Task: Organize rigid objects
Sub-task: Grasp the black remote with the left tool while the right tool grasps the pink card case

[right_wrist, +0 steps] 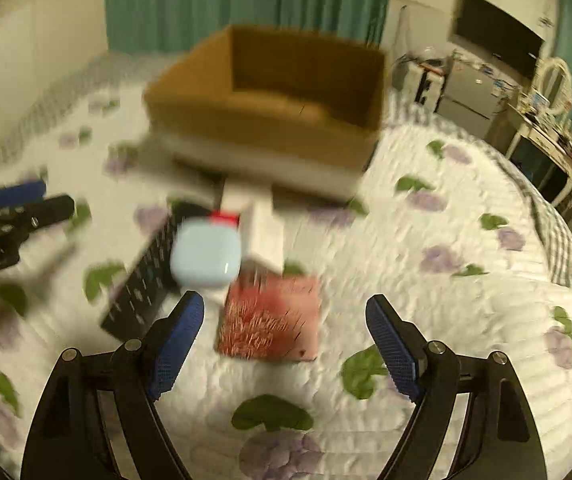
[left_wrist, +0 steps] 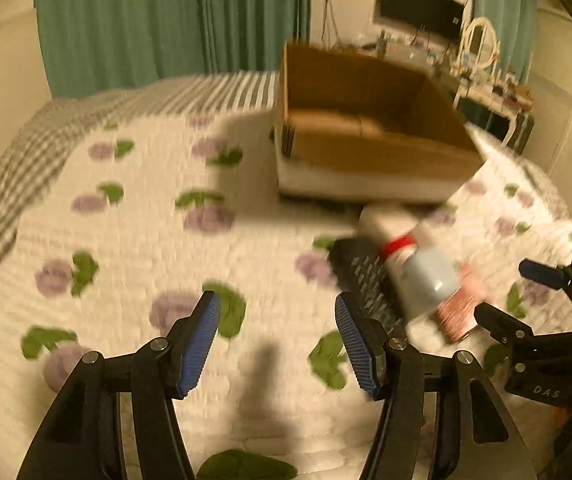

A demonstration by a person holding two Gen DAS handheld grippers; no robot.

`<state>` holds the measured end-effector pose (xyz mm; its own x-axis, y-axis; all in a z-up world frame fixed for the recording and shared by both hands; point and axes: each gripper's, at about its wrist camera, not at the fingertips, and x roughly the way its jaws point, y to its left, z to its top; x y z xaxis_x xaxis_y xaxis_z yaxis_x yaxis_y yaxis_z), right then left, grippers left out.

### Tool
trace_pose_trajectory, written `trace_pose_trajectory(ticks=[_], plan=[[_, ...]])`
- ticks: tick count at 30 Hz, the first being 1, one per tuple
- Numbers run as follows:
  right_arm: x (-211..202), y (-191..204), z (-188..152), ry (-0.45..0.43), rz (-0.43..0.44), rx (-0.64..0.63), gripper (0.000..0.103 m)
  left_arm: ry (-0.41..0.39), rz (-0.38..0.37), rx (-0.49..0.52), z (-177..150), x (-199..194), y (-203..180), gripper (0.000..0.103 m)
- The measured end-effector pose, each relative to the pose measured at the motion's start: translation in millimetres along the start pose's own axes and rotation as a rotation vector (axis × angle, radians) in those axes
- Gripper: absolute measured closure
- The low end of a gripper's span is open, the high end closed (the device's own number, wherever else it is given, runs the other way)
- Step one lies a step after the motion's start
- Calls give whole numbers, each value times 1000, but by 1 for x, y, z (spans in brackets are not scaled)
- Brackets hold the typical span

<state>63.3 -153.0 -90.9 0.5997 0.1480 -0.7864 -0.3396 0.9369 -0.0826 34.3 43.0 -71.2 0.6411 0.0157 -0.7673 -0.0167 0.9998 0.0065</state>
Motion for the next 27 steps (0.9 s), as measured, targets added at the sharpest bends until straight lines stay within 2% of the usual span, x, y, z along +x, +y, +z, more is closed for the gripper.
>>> trace_pose_trajectory(ticks=[8,13,15,17,21,27], plan=[[50,6,-11,131,11,-17,20,31,-24,4,-7,15,-1,41],[65,3,-9,150,16,-12,21,55,-35,14,-6,20,-10,41],[63,1,-11,140,26,-4,31,62,-38,25,-5,21,-15,41],[57,-4,-12,126,34,9,31,71,-45,36,-5,21,-22,41],[36,-23,-12,71,-15,65,31,100,-87,55,-4,24,-39,41],[29,-45,-8,28,-2,152,31,183,-107,142,-8,44,-72,41]])
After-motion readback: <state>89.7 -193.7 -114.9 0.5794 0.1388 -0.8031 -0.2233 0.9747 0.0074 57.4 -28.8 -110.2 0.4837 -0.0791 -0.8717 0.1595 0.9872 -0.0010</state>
